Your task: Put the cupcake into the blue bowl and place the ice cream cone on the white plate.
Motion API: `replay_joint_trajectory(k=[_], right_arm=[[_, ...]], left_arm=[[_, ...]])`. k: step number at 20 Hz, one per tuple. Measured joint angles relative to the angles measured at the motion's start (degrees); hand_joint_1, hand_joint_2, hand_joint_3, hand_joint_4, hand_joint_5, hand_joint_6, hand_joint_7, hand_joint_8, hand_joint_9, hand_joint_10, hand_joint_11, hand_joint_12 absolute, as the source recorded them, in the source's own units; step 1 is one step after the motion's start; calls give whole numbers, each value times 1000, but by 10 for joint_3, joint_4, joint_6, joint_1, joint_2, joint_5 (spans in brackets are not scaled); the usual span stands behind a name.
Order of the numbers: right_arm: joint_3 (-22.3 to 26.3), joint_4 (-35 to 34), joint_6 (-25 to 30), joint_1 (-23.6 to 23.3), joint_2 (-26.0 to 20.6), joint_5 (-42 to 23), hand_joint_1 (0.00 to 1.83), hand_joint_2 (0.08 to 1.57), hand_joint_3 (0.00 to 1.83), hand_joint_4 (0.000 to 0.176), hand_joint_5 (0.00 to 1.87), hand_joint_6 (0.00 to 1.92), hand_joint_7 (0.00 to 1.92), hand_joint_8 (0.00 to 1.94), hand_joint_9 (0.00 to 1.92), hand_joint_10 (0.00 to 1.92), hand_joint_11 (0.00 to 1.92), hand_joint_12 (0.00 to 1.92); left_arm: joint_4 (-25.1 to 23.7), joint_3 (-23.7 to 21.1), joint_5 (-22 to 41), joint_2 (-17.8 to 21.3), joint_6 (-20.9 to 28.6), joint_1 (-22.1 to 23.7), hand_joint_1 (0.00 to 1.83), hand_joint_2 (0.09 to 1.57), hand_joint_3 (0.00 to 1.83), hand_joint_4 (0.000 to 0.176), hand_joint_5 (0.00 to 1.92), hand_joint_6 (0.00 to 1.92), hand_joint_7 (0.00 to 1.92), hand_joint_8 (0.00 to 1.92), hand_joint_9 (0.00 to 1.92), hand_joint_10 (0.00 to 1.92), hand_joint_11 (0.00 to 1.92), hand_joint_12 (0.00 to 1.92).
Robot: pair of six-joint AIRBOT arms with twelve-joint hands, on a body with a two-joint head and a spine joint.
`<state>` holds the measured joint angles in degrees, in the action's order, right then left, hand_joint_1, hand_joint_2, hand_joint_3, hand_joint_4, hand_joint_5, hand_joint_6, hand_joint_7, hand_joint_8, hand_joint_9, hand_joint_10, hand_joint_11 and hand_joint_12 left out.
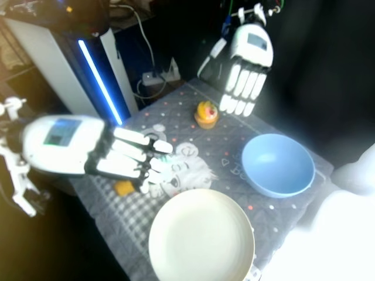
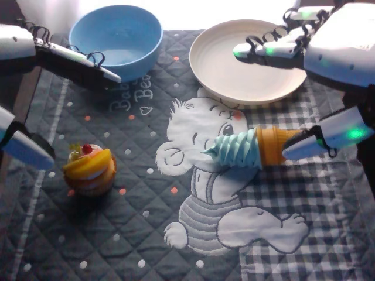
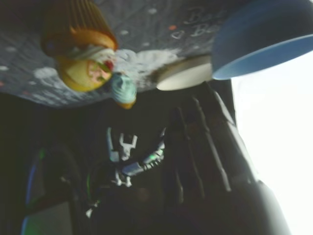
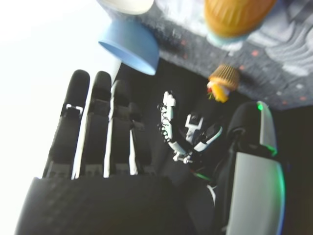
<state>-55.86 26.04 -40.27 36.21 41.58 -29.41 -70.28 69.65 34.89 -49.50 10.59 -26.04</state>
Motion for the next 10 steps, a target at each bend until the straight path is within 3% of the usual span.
replay_joint_trajectory(k=[4, 5, 8, 10], right_arm=[[-20, 72, 94, 0, 23, 19, 616, 711, 0, 1, 285, 3, 582, 2, 646, 5, 303, 1157], [-21, 78, 96, 0, 29, 24, 621, 710, 0, 8, 275, 0, 557, 0, 606, 0, 249, 1201], [-23, 92, 101, 0, 41, 30, 735, 696, 4, 0, 281, 0, 541, 2, 586, 0, 182, 1388], [-23, 99, 103, 0, 46, 36, 713, 709, 3, 0, 294, 2, 557, 5, 620, 12, 231, 1362]], left_arm=[[-47, 4, -4, -9, 30, 7, 776, 771, 0, 0, 429, 10, 585, 2, 605, 8, 574, 66], [-48, 4, -6, -10, 32, 6, 766, 764, 0, 0, 410, 2, 579, 0, 600, 5, 559, 63], [-58, 5, -11, -13, 48, 0, 814, 727, 0, 0, 408, 1, 522, 0, 532, 0, 510, 51], [-64, 6, -13, -17, 52, -7, 792, 730, 0, 0, 404, 0, 511, 0, 520, 0, 500, 51]])
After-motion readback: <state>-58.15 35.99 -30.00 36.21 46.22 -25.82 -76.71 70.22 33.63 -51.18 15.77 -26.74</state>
